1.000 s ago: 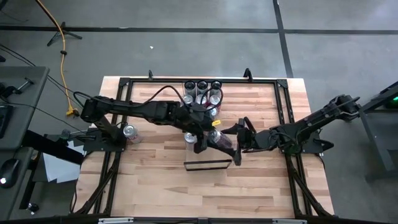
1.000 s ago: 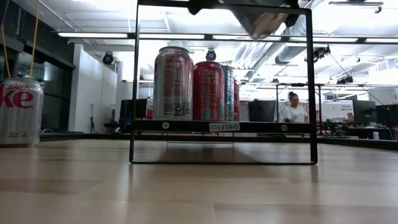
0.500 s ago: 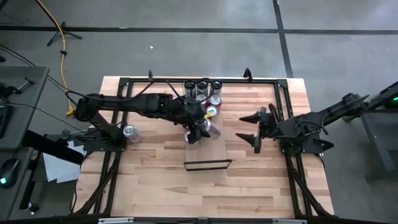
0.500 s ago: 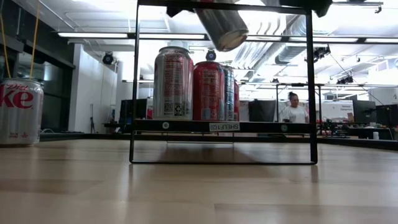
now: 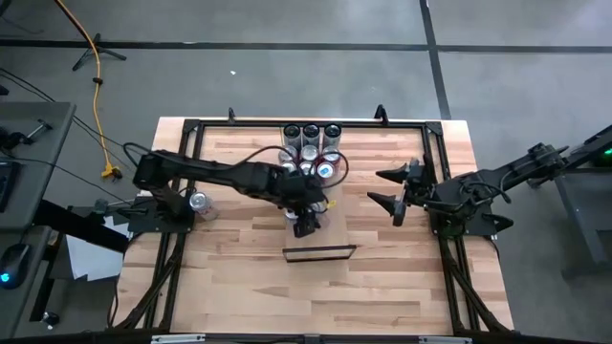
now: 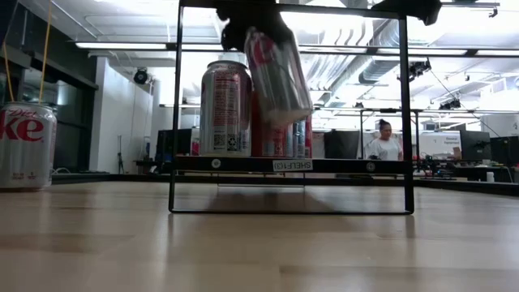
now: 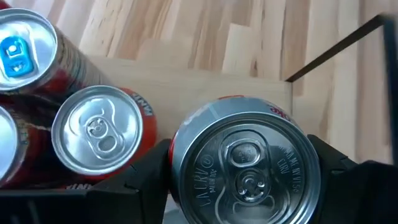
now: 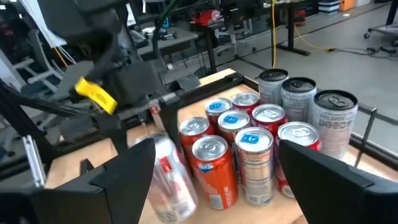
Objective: Place canned beverage on shelf
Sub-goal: Put the right red/silver soda can on the shelf aligned with the other red/silver soda cans, then put the red/silver soda can on the shelf aligned with the other red/silver soda cans
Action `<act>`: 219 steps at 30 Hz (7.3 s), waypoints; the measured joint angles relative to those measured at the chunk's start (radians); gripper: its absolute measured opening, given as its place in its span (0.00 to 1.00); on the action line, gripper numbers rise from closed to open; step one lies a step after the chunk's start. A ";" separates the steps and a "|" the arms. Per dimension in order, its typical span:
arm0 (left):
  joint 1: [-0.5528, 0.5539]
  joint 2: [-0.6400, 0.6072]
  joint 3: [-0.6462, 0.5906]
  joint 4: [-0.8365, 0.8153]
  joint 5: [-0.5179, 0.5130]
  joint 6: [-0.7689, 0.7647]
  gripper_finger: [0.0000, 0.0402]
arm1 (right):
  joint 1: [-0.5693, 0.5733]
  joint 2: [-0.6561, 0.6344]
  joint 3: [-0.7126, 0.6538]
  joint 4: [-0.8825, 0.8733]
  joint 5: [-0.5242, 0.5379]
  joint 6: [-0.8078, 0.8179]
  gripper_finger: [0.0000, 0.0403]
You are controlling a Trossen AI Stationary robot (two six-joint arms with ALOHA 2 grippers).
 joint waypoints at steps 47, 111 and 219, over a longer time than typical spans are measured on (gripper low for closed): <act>0.010 0.095 0.001 0.001 0.006 0.196 0.60 | 0.000 0.108 -0.001 -0.007 -0.016 0.128 0.81; -0.249 -0.569 -0.483 0.668 -0.232 -0.219 0.76 | -0.125 0.612 0.416 -0.341 -0.457 -0.167 0.42; -0.274 -0.834 -0.759 0.410 -0.463 -0.391 0.76 | -0.170 0.506 0.444 -0.470 -0.350 0.029 0.00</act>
